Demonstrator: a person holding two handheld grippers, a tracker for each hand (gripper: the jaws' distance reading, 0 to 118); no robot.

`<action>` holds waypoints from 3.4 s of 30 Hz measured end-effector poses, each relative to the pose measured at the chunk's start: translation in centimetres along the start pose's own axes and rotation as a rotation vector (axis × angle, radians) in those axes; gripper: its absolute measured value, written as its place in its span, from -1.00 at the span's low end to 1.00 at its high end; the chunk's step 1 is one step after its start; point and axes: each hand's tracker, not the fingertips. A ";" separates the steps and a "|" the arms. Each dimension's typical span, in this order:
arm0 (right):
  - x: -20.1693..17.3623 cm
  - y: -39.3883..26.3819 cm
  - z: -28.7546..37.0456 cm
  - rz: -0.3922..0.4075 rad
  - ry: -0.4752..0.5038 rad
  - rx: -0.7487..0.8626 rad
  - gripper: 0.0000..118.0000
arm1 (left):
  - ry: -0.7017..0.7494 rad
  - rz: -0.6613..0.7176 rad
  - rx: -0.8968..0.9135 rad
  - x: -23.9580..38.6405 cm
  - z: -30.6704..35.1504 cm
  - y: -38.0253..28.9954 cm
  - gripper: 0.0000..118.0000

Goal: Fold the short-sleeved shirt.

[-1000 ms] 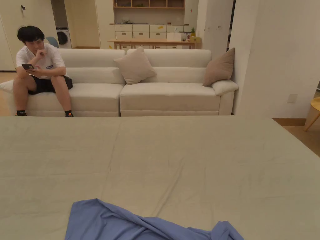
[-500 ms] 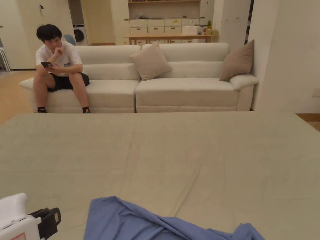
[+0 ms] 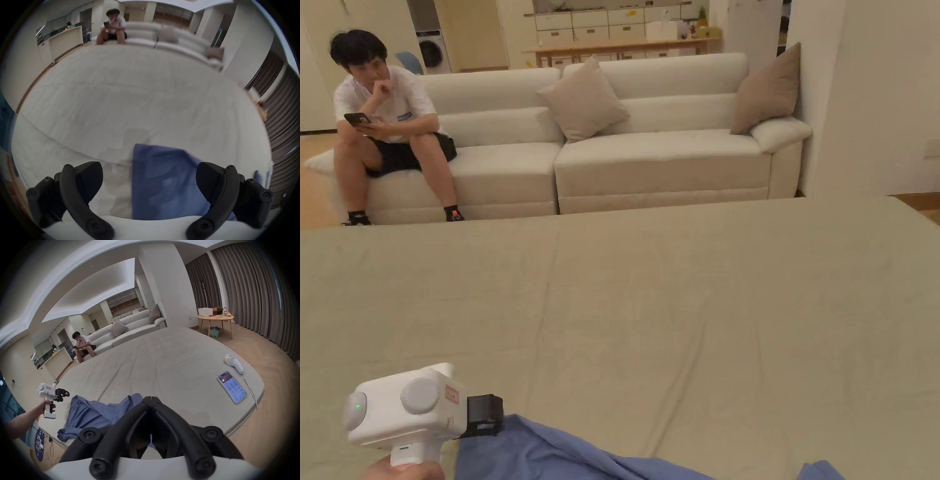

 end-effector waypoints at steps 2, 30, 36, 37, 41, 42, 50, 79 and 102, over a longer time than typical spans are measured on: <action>0.2 -0.1 -0.6 0.005 -0.023 -0.026 -1.00 | -0.016 0.018 0.019 0.1 -1.2 -0.2 0.93; 1.1 1.7 -12.1 0.083 0.128 -0.139 -0.88 | -0.122 -0.109 0.114 4.5 3.3 -2.9 -0.97; -2.6 2.9 -22.2 0.142 0.251 -0.382 0.84 | -0.123 -0.106 0.107 4.4 3.0 -3.0 -0.97; -3.8 3.3 -22.9 0.171 0.251 -0.409 0.87 | -0.115 -0.112 0.105 4.5 3.1 -3.0 -0.97; -4.7 2.0 -27.1 0.232 0.207 -0.526 0.65 | -0.116 -0.123 0.091 4.4 2.9 -3.3 -0.97; -4.7 1.5 -27.8 0.236 0.181 -0.568 0.42 | -0.114 -0.125 0.086 4.4 2.9 -3.3 -0.97; -4.0 -0.4 -25.5 0.127 0.232 -0.521 -0.92 | -0.121 -0.115 0.074 3.7 3.0 -4.3 -0.97; -16.8 48.3 -9.9 0.100 0.009 0.596 -0.93 | 0.093 0.088 0.697 3.7 32.8 23.5 -0.97; -0.1 20.2 -3.0 0.177 0.073 0.248 -0.94 | -0.064 -0.080 0.482 -0.3 19.6 4.2 -0.97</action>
